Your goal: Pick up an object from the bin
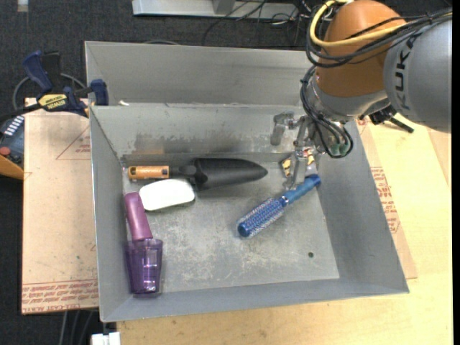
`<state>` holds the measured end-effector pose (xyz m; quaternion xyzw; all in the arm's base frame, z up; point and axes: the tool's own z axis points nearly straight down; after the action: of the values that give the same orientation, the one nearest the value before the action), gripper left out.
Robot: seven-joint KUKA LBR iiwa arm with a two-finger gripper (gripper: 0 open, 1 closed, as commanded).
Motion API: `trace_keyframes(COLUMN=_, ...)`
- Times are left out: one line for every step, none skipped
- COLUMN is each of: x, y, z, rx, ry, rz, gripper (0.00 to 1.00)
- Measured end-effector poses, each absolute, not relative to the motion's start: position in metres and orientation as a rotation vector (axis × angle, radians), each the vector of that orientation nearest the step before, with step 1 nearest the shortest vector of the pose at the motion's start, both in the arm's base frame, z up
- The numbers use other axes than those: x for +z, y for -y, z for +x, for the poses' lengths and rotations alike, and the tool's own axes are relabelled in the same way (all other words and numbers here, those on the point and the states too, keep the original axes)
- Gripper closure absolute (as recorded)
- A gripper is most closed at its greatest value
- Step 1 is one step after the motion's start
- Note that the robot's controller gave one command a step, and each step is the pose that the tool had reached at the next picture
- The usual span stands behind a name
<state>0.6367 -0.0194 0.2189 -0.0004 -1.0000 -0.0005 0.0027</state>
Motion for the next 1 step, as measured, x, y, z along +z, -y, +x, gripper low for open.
trace_keyframes(x=0.2241, y=0.0193, z=0.6380, rx=-0.001, ry=3.144, rz=-0.001, gripper=0.00)
